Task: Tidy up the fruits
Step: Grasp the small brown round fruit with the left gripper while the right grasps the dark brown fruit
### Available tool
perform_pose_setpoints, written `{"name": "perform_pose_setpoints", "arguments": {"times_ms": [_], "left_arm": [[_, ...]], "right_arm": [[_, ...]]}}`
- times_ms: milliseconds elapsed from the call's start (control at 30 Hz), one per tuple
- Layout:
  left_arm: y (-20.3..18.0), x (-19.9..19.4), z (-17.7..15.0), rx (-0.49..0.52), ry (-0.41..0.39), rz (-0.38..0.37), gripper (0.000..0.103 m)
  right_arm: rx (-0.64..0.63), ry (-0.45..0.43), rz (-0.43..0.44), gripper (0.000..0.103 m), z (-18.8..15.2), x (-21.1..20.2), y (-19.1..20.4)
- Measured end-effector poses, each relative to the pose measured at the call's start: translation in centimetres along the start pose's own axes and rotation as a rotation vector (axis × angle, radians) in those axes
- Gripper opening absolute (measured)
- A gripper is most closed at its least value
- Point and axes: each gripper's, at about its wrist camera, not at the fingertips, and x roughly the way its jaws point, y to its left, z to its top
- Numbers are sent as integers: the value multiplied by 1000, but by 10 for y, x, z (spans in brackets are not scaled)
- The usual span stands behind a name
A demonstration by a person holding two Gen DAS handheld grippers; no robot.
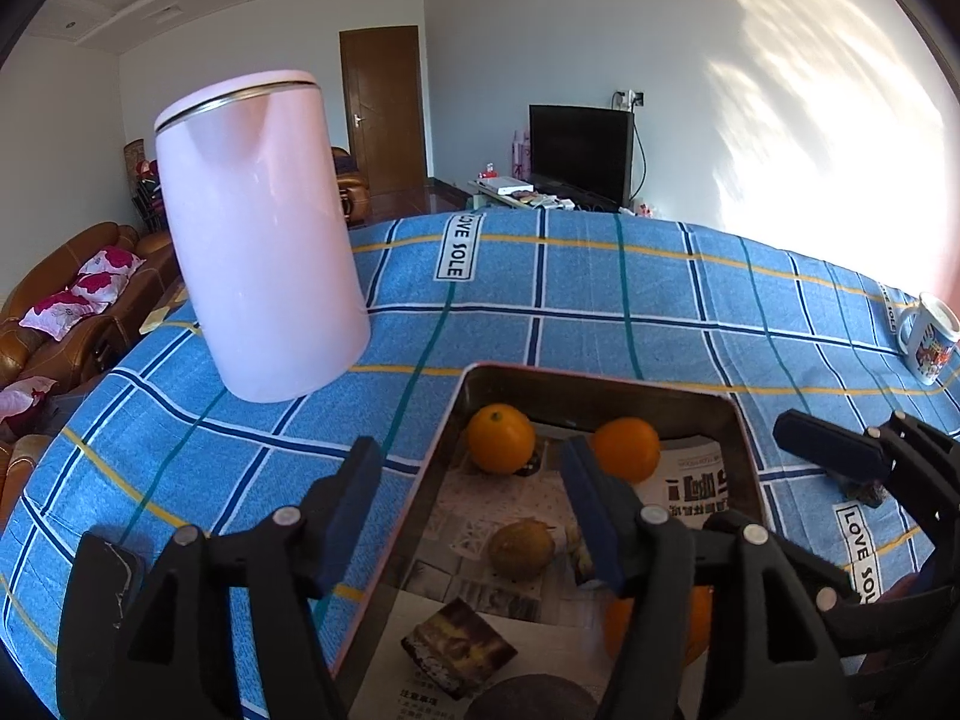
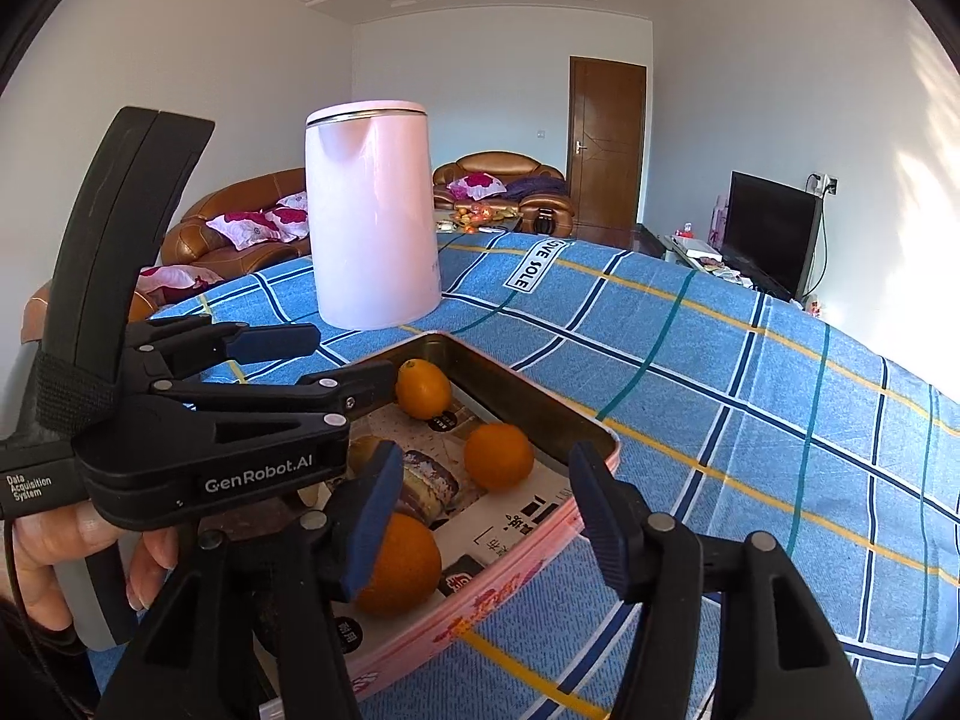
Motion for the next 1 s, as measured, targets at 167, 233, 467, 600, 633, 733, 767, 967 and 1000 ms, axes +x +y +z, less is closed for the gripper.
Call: {"name": "perform_pose_setpoints", "arguments": {"times_ms": [167,233,467,600,633,733,767,967,1000], "left_arm": [[1,-5,2,-12,-13,16,79],[2,-9,3,-24,-21,14,79],[-22,-32,6,-6,-78,-40,88],[-52,-39,5,31,-94,-96,92],[-60,-40,5,46,-93,-104,92],[-84,-39,2,92,-84,-124,93],[-90,-38,1,104,-83,-124,93],[-117,-35,-2,158,-64,-130,93],[-120,-34,-3,163,-62,-131,93]], "right_arm": [[-3,-1,-14,59,-1,-3,-1],[0,-3,-20,60,-1,-5,-3],[10,10,-151,59,-10,-34,-42],[107,62,-222,59,-30,-50,-97],[139,73,-221,59,-35,-53,-109],[204,100,-222,59,-48,-58,-133],[217,109,-208,59,-51,-58,-137],[245,173,-107,59,-58,-48,-139],[244,194,-93,59,-59,-44,-139]]}}
